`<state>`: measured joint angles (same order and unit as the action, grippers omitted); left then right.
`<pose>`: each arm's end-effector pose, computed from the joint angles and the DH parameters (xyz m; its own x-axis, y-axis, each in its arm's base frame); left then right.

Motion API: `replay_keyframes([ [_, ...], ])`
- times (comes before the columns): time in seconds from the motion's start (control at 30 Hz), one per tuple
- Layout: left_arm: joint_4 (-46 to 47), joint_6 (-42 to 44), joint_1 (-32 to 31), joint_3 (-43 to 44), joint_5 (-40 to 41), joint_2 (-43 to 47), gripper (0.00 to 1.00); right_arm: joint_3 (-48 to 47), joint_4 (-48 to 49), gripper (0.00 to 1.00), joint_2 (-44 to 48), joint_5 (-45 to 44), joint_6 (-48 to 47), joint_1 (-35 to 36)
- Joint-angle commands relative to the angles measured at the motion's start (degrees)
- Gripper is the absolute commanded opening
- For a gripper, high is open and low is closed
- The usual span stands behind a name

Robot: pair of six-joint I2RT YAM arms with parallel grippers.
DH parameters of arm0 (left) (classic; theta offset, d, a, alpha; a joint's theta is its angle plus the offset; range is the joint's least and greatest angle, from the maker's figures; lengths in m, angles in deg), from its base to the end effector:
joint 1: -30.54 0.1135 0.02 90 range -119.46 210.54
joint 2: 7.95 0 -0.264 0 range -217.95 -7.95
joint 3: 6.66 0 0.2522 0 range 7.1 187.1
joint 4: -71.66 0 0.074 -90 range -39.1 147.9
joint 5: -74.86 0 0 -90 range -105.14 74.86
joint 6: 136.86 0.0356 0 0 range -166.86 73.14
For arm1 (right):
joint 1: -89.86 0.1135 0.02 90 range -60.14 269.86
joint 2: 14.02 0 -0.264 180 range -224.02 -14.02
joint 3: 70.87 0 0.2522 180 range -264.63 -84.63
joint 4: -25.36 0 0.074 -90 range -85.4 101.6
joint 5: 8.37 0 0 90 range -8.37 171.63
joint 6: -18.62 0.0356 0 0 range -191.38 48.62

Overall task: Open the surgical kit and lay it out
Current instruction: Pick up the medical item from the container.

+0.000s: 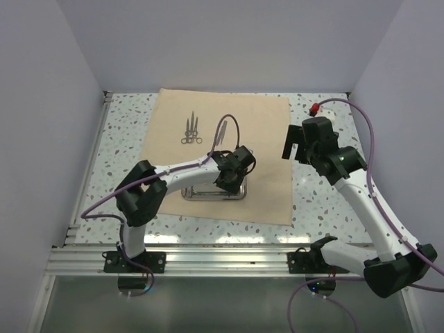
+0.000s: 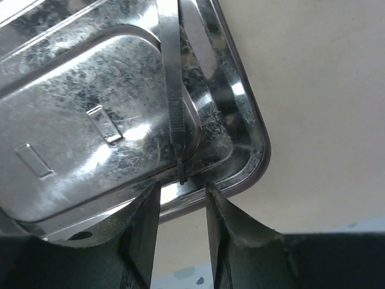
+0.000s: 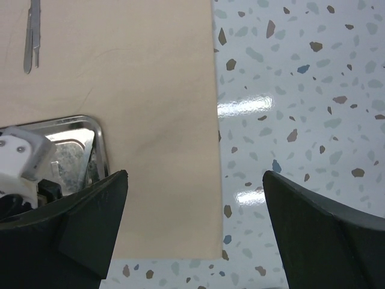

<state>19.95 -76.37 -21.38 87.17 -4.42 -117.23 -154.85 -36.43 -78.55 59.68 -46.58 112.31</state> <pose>0.2473 -0.3049 0.1951 -0.8537 0.3048 -0.4222 0.3543 0.9342 -0.0420 0.2115 0.0730 0.3637 -0.6065 0.1703 -0.7766 0.1714 0.9818 0.0815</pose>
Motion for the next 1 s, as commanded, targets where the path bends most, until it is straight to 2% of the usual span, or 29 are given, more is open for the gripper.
replay_keyframes([
  [0.0,2.8,-4.7,-0.6,0.0,-1.8,-2.2,0.39,0.3,1.5,0.98,0.3,1.0,-0.3,-0.2],
  [0.4,2.4,-6.7,-1.8,1.1,-0.4,-8.5,0.35,1.5,-0.7,0.98,3.4,-1.1,-1.0,-0.1],
  [0.63,2.2,-8.4,-1.9,-0.9,-0.5,-9.6,0.22,1.6,-1.0,0.98,3.6,-1.8,-1.0,-0.1],
  [0.7,2.2,-8.8,-1.8,-1.4,-0.4,-10.1,0.15,1.5,-1.1,0.98,3.4,-2.0,-1.0,-0.1],
  [0.73,2.3,-9.0,-1.8,-2.1,-0.6,-10.3,0.09,1.5,-1.1,0.99,3.4,-2.0,-1.0,-0.1],
  [0.83,2.8,-8.9,-1.8,-3.0,-1.8,-10.8,0.0,1.1,-1.1,0.98,2.9,-2.2,-1.0,-0.1],
  [0.97,0.7,-8.1,-1.8,-1.4,-0.3,-8.2,0.0,0.5,-1.0,0.98,2.6,-2.3,-1.0,-0.1],
])
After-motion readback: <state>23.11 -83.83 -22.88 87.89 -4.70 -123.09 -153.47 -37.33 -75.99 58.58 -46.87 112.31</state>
